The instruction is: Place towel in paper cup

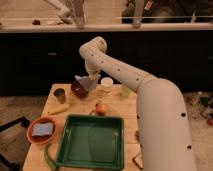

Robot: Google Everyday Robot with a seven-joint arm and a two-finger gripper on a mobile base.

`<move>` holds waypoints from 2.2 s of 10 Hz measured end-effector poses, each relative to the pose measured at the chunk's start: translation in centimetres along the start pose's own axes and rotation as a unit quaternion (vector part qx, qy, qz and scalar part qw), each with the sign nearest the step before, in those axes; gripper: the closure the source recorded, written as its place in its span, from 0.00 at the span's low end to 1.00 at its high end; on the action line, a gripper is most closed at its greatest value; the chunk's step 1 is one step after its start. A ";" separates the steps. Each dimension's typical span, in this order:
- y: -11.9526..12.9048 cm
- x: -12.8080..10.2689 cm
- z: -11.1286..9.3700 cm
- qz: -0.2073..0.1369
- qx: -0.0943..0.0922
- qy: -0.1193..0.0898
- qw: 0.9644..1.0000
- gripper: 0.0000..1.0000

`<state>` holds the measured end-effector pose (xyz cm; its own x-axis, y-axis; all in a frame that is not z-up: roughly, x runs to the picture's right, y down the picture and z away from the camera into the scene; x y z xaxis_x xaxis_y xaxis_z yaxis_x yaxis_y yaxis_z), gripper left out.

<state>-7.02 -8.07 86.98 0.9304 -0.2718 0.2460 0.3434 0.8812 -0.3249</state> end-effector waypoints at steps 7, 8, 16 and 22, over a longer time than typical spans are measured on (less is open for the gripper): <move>-0.2 1.9 0.0 0.017 -0.002 -0.001 1.000 1.00; -0.2 1.9 0.0 0.017 -0.002 0.000 1.000 1.00; -1.9 3.7 -2.0 0.036 0.018 0.018 0.999 1.00; -0.8 8.1 -2.4 0.081 0.017 0.025 0.996 1.00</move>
<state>0.55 -11.92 87.10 0.9787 -0.1426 0.1476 0.1842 0.9277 -0.3248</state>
